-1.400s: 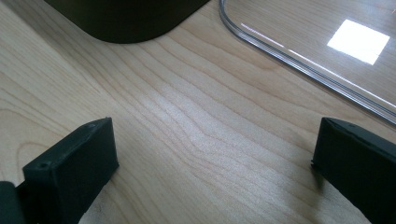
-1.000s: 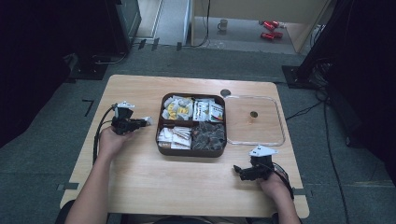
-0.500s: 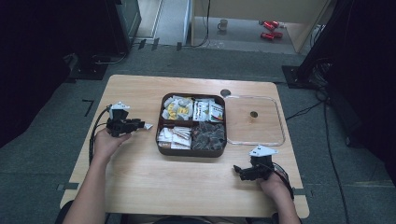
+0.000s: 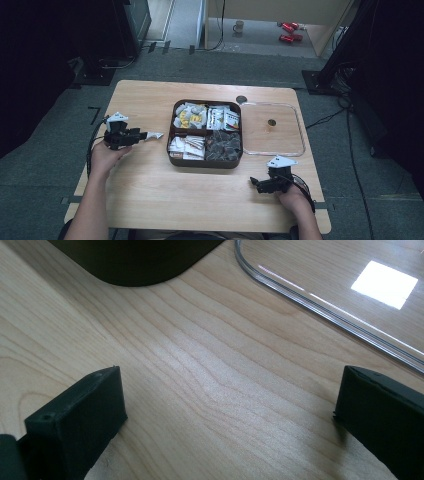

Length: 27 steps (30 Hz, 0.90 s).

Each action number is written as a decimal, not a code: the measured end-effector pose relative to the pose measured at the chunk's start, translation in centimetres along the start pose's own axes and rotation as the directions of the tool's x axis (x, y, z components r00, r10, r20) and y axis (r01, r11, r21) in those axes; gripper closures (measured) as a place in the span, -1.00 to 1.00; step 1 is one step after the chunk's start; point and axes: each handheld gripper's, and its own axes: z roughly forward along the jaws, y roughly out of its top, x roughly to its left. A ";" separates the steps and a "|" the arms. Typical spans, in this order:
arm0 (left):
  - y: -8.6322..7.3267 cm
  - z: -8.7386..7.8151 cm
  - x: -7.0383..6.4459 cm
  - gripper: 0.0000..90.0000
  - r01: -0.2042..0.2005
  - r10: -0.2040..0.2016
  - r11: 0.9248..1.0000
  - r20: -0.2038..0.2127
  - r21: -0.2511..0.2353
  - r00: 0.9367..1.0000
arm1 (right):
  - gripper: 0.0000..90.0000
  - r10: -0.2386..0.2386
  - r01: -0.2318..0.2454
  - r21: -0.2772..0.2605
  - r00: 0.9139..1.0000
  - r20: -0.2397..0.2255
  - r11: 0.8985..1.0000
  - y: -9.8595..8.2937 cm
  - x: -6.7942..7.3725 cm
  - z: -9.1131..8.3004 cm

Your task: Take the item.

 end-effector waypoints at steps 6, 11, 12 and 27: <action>-0.9 -0.7 0.9 0.14 0.000 0.000 1.000 -0.021 0.000 1.000 | -1.00 -0.007 0.007 0.000 1.000 -0.006 1.000 0.0 -0.1 0.0; -1.6 -0.9 1.8 0.09 0.009 -0.008 1.000 -0.063 0.014 0.998 | -1.00 -0.009 0.009 0.001 1.000 -0.008 1.000 0.0 -0.2 0.0; -1.8 -0.9 2.0 0.09 0.009 -0.008 1.000 -0.069 0.021 0.998 | -1.00 -0.009 0.009 0.000 1.000 -0.008 1.000 0.0 -0.2 0.0; -3.6 -0.9 4.1 0.05 0.030 -0.023 0.998 -0.120 0.059 0.992 | -1.00 -0.014 0.014 0.000 1.000 -0.013 1.000 0.1 -0.3 0.1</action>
